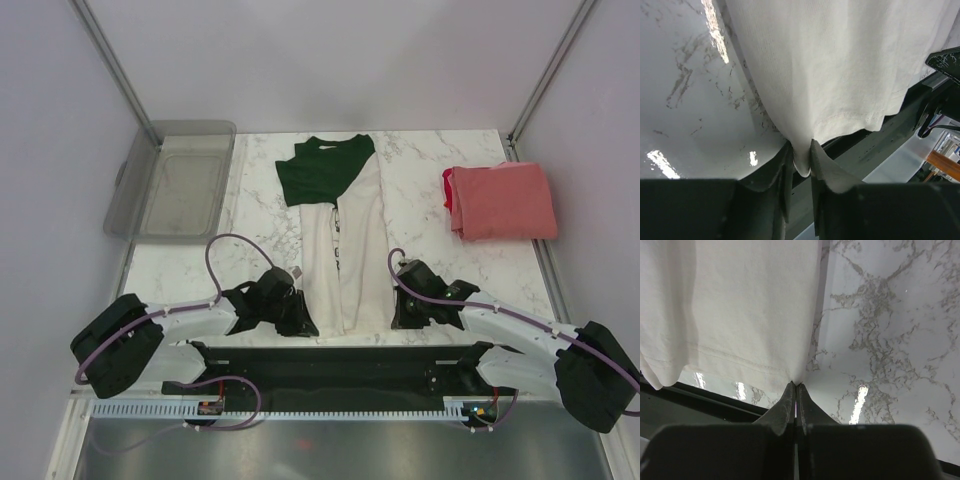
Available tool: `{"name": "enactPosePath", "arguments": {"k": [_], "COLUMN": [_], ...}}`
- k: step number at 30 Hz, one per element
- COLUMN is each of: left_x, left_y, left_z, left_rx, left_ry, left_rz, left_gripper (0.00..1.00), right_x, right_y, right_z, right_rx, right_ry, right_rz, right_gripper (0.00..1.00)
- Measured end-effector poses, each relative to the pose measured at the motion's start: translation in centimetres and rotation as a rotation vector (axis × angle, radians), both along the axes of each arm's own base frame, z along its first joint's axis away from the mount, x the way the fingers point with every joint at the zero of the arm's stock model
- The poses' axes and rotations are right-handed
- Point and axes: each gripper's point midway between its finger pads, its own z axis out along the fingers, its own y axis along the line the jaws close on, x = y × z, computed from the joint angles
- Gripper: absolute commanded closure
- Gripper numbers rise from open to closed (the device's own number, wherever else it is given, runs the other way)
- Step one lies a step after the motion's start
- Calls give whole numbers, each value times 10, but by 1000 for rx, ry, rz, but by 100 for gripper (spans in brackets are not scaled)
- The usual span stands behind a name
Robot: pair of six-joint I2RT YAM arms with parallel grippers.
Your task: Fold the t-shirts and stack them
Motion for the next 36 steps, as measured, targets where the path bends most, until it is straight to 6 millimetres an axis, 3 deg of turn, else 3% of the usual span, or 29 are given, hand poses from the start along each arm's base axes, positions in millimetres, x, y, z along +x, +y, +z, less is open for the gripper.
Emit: {"name": "enactPosePath", "arguments": {"k": [2, 3, 4, 18, 29, 36], "left_x": [0, 0, -1, 3, 18, 41], "left_y": [-1, -1, -1, -2, 1, 1], "left_z": [-2, -2, -2, 13, 29, 44], "left_rx": [-4, -5, -6, -18, -20, -40], "left_ry": [6, 8, 10, -7, -35, -68], "left_rz": [-1, 1, 4, 10, 49, 84], "left_gripper": [83, 94, 98, 98, 98, 98], "right_x": [0, 0, 0, 5, 19, 35], "right_y": [0, 0, 0, 1, 2, 5], "right_z": [0, 0, 1, 17, 36, 48], "right_rx": [0, 1, 3, 21, 33, 11], "right_ry": [0, -1, -3, -41, -122, -148], "right_rz": [1, 1, 1, -5, -30, -41], "right_gripper": [100, 100, 100, 100, 100, 100]}}
